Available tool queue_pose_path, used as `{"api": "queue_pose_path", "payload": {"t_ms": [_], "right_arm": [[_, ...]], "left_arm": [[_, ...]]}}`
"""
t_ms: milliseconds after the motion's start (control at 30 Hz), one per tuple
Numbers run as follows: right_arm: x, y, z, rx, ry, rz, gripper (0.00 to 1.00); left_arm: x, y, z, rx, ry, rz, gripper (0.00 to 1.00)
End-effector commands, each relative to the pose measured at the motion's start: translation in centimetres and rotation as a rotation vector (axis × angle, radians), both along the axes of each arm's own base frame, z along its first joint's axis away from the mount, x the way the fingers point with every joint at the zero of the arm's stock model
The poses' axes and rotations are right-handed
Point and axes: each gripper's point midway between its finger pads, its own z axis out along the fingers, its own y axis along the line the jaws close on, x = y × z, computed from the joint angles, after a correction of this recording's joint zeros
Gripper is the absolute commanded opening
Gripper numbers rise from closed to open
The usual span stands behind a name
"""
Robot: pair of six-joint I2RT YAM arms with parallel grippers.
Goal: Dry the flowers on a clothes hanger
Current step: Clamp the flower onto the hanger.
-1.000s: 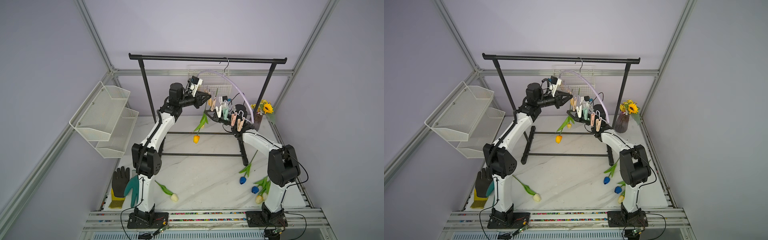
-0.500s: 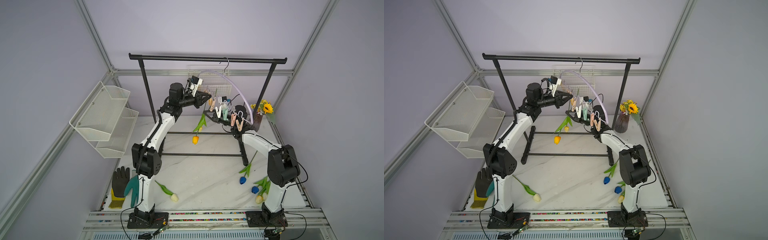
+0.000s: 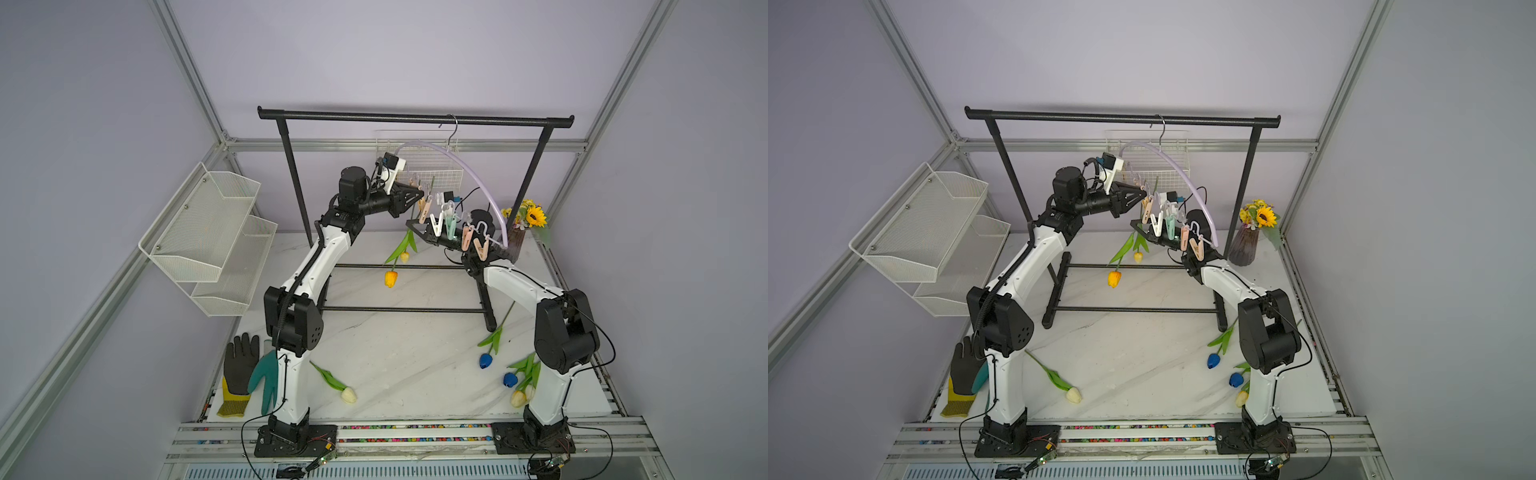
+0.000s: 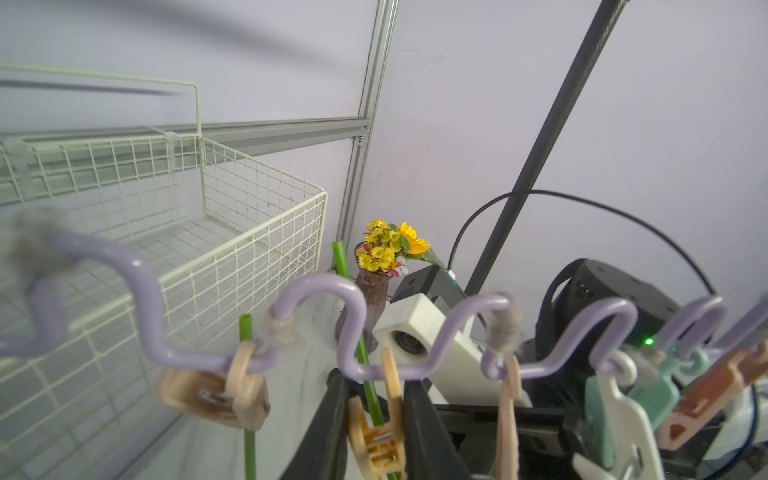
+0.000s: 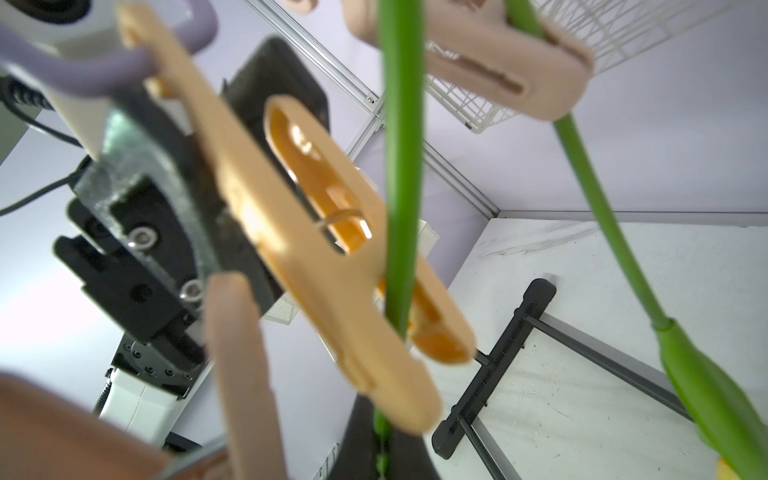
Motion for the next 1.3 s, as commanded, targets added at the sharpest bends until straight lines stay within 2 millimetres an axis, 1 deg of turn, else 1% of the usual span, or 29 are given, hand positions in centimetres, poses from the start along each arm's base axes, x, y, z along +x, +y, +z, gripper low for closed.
{"api": "queue_pose_path", "payload": {"t_ms": [0,67,200,433,600,733,867,967,1100,1267], "right_arm": [[0.1,0.3,0.7,-0.017,-0.048,0.0,0.0],[0.2,0.3,0.5,-0.026,-0.048,-0.007,0.0],[0.5,0.3,0.3,-0.049,-0.049,-0.021,0.0],[1.0,0.0,-0.3,-0.095,-0.051,-0.051,0.01],[1.2,-0.5,-1.0,-0.144,-0.06,-0.088,0.2],[1.1,-0.9,-1.7,-0.182,-0.067,-0.111,0.3],[0.9,-1.3,-2.6,-0.224,-0.072,-0.133,0.33],[0.6,-1.9,-3.6,-0.263,-0.068,-0.156,0.35],[-0.1,-2.7,-5.0,-0.31,-0.067,-0.188,0.43],[-1.2,-3.7,-5.9,-0.359,-0.078,-0.213,0.5]], "left_arm": [[-0.6,0.4,1.8,-0.011,-0.046,0.016,0.44],[-0.6,0.5,2.0,-0.01,-0.051,0.022,0.54],[-0.9,0.7,2.4,-0.006,-0.057,0.029,0.64],[-1.5,1.4,3.3,0.0,-0.06,0.067,0.75],[-2.3,2.5,3.8,0.001,-0.059,0.101,0.8],[-3.1,3.6,3.8,0.021,-0.077,0.146,0.82],[-3.8,5.1,3.2,0.035,-0.056,0.197,0.84],[-4.6,6.3,3.0,0.047,-0.036,0.245,0.84],[-5.8,7.8,1.9,0.064,0.002,0.318,0.86],[-7.4,9.5,-0.2,0.072,0.096,0.393,0.86]]}}
